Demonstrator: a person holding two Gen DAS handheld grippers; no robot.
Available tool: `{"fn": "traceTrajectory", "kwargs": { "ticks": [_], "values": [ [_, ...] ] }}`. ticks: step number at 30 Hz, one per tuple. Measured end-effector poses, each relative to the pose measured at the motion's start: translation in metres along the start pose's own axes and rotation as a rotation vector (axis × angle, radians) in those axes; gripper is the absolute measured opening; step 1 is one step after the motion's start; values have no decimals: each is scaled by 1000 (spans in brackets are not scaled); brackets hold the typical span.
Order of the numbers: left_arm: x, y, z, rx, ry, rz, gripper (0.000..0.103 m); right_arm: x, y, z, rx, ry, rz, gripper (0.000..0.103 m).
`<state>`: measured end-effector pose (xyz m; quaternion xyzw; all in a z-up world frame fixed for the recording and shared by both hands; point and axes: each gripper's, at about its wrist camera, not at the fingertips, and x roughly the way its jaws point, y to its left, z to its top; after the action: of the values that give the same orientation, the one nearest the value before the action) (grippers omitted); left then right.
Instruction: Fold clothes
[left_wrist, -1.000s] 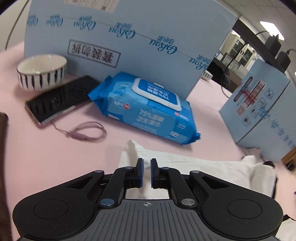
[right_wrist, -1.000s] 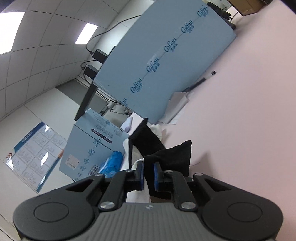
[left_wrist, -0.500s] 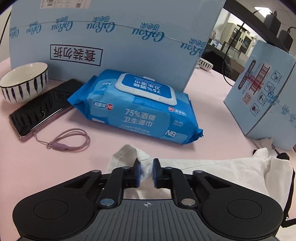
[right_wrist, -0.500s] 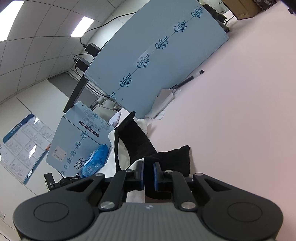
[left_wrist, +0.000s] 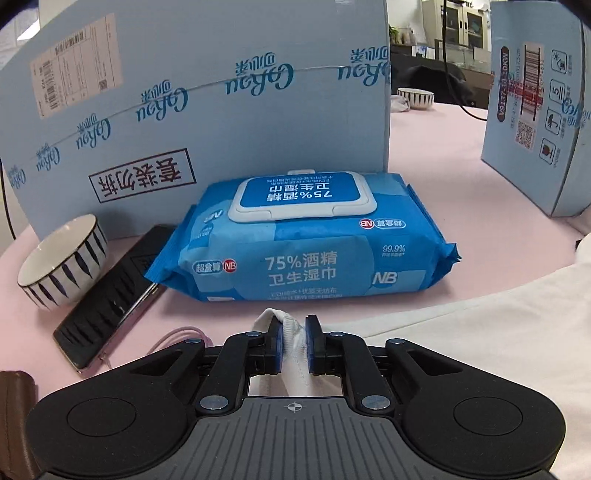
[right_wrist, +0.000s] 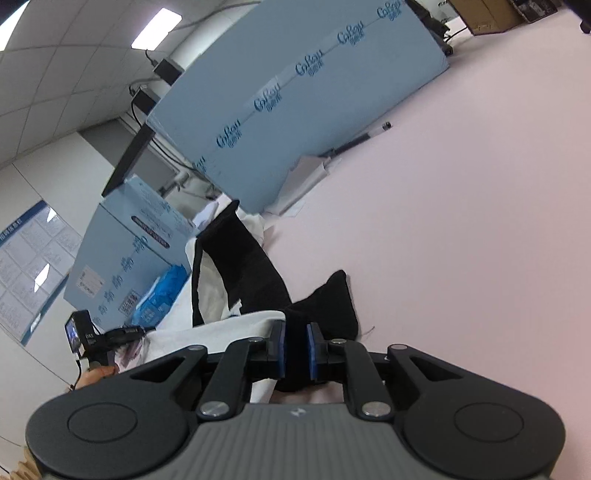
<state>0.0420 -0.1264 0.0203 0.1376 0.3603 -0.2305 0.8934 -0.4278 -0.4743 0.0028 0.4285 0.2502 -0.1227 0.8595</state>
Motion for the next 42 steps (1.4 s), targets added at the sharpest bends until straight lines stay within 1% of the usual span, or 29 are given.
{"fn": "traceTrajectory", "kwargs": {
  "ticks": [2, 3, 4, 6, 7, 9, 10, 11, 12, 13, 15, 17, 18, 19, 21, 23, 25, 26, 27, 29, 32, 35, 36, 37, 38, 39, 40, 41, 42],
  "values": [
    [-7, 11, 5, -30, 47, -27, 40, -8, 1, 3, 6, 10, -12, 27],
    [-10, 13, 5, -35, 47, -20, 60, -16, 0, 4, 13, -3, -21, 40],
    [-17, 18, 5, -36, 21, 11, 69, -25, -1, 6, 20, -18, -31, 54],
    [-38, 30, 5, -13, -54, 94, 71, -39, -5, 9, 36, -50, -41, 55],
    [-44, 34, 4, -15, -71, 105, 71, -46, -8, 10, 45, -67, -42, 55],
    [-66, 47, -3, -68, -102, 46, 71, -58, -13, 12, 82, -102, 23, 55],
    [-84, 57, -15, -138, -88, -113, 71, -60, -14, 13, 97, -100, 59, 55],
    [-96, 62, -26, -188, -71, -227, 71, -56, -14, 12, 129, -68, 141, 56],
    [-101, 62, -31, -205, -61, -269, 71, -51, -13, 12, 156, -26, 203, 56],
    [-113, 61, -43, -208, -42, -304, 71, -44, -10, 10, 163, 25, 234, 56],
    [-134, 54, -68, -172, -25, -295, 74, -31, -1, 5, 171, 127, 288, 56],
    [-155, 48, -99, -163, 17, -295, 74, -24, 10, -1, 128, 192, 262, 56],
    [-157, 47, -104, -164, 24, -300, 74, -20, 15, -6, 108, 227, 245, 56],
    [-163, 45, -117, -173, 42, -314, 74, -17, 19, -9, 95, 247, 233, 56],
    [-166, 42, -126, -187, 57, -346, 75, -14, 26, -17, 76, 279, 216, 56],
    [-166, 38, -133, -195, 81, -369, 76, -12, 32, -24, 72, 303, 241, 57],
    [-164, 33, -139, -185, 113, -357, 78, -13, 38, -28, 62, 313, 261, 58],
    [-164, 31, -143, -164, 133, -308, 78, -16, 42, -33, 38, 317, 246, 58],
    [-166, 32, -147, -155, 137, -281, 78, -20, 46, -37, 14, 321, 229, 58],
    [-171, 39, -154, -187, 143, -310, 78, -25, 47, -39, 11, 326, 223, 59],
    [-175, 40, -160, -219, 139, -389, 78, -29, 46, -38, 31, 350, 243, 60],
    [-173, 31, -162, -183, 124, -366, 77, -16, 50, -44, 27, 408, 250, 60],
    [-173, 30, -162, -181, 115, -365, 76, -11, 51, -49, 34, 424, 267, 59],
    [-174, 30, -164, -187, 101, -363, 67, -8, 51, -52, 40, 424, 285, 53],
    [-177, 32, -167, -211, 72, -382, 55, -5, 51, -56, 46, 422, 302, 47],
    [-178, 34, -168, -225, 60, -399, 33, -3, 51, -58, 49, 418, 311, 35],
    [-180, 36, -173, -263, 45, -424, 27, -2, 50, -59, 51, 413, 318, 23],
    [-184, 37, -176, -265, 20, -417, 24, 0, 47, -60, 66, 409, 325, 18],
    [-188, 36, -180, -262, -6, -408, 18, 1, 46, -60, 71, 405, 328, 14]
  ]
}}
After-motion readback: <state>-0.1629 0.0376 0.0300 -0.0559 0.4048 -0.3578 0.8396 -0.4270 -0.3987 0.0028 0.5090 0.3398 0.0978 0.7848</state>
